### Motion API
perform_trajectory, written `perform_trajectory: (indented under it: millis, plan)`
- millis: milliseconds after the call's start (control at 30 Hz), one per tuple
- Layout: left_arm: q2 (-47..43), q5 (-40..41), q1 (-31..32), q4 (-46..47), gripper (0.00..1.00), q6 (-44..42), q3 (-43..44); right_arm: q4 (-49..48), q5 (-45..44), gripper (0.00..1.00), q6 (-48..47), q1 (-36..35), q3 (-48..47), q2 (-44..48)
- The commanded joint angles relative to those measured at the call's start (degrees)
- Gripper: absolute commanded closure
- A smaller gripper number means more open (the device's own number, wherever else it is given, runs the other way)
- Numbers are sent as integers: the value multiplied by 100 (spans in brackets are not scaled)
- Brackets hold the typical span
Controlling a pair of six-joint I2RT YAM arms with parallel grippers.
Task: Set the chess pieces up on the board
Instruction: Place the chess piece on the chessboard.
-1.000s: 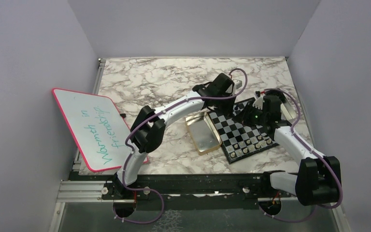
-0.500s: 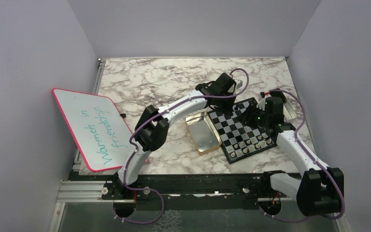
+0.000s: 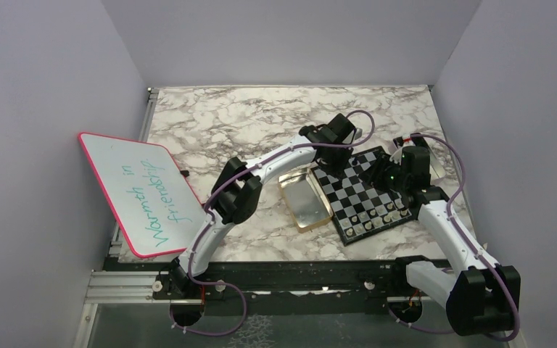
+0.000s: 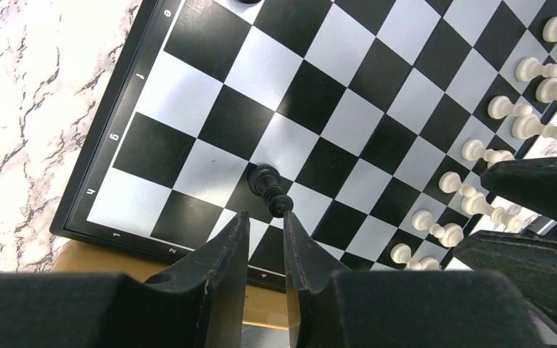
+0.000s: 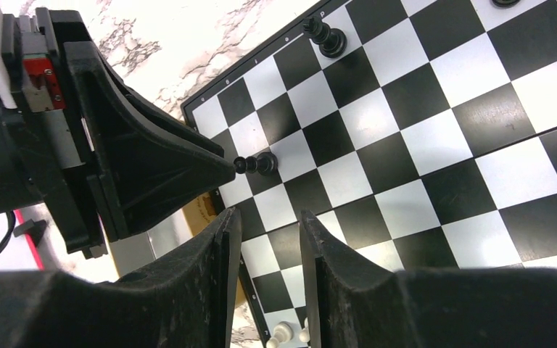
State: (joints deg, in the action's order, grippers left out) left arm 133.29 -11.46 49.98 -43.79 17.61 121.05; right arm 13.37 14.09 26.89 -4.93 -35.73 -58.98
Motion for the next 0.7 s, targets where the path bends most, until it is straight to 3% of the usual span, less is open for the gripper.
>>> perform_trajectory:
  millis: [0,167,433,667]
  plan:
    - [204,84,-14,-300,75,-121,297,92,-138,60,-47,-21,-188,-3]
    - [232,73,-14,-356,74,-126,431,87,-104,59,-62,-20,-207,27]
    - [-163,271,-64,-334,61,-50,540,-20,444,59,-161,-25,-233,-151]
    - [-1003,425,-198,347,52,-65,-79,-93,516,59,-18,-68,-319,-331]
